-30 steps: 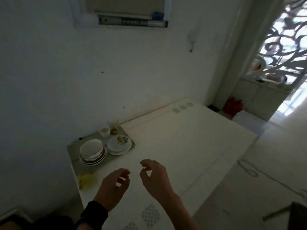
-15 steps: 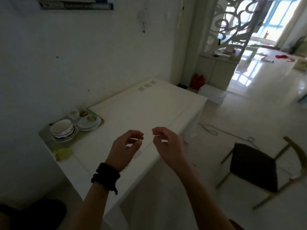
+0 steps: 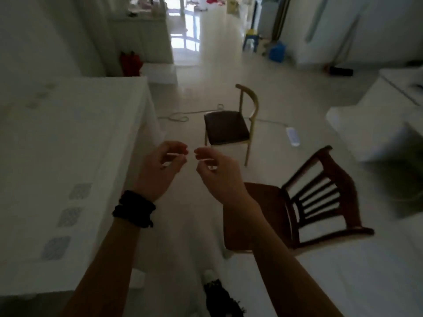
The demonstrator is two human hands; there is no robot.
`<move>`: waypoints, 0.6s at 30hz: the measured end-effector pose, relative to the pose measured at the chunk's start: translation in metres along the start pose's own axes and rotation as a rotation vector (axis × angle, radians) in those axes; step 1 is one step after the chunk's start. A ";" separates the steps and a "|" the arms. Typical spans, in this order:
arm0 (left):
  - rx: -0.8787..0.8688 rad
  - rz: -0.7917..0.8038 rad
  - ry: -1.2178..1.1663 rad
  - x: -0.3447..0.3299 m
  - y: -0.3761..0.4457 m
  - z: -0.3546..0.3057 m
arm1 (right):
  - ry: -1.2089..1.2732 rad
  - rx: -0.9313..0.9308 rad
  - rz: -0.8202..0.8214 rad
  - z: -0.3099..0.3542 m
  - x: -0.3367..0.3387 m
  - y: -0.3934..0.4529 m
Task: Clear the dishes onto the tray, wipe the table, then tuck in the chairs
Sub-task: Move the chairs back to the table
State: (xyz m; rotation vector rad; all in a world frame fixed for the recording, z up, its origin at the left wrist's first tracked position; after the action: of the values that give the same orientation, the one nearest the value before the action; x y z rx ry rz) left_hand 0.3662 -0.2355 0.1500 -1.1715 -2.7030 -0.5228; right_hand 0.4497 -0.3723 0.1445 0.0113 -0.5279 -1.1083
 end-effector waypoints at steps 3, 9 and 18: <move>-0.014 0.119 -0.021 -0.065 -0.023 -0.006 | -0.034 -0.097 -0.087 -0.031 0.066 -0.022; -0.054 0.312 -0.026 -0.189 -0.050 -0.036 | -0.159 -0.146 -0.226 -0.083 0.202 -0.045; -0.023 0.346 -0.073 -0.411 -0.075 -0.106 | -0.197 -0.176 -0.282 -0.181 0.409 -0.036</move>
State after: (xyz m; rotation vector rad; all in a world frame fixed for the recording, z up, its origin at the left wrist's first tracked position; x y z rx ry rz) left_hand 0.5924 -0.6006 0.1182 -1.6476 -2.4739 -0.4666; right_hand 0.6311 -0.7825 0.1400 -0.1832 -0.6151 -1.4379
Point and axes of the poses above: each hand's wrist, its own y-axis towards the middle knuckle, its own x-axis out of the back of the hand, z = x × y, the point moved 4 cm from there along y, towards the middle knuckle, and after that the axes turned 11 degrees about -z, right-handed, at the moved point
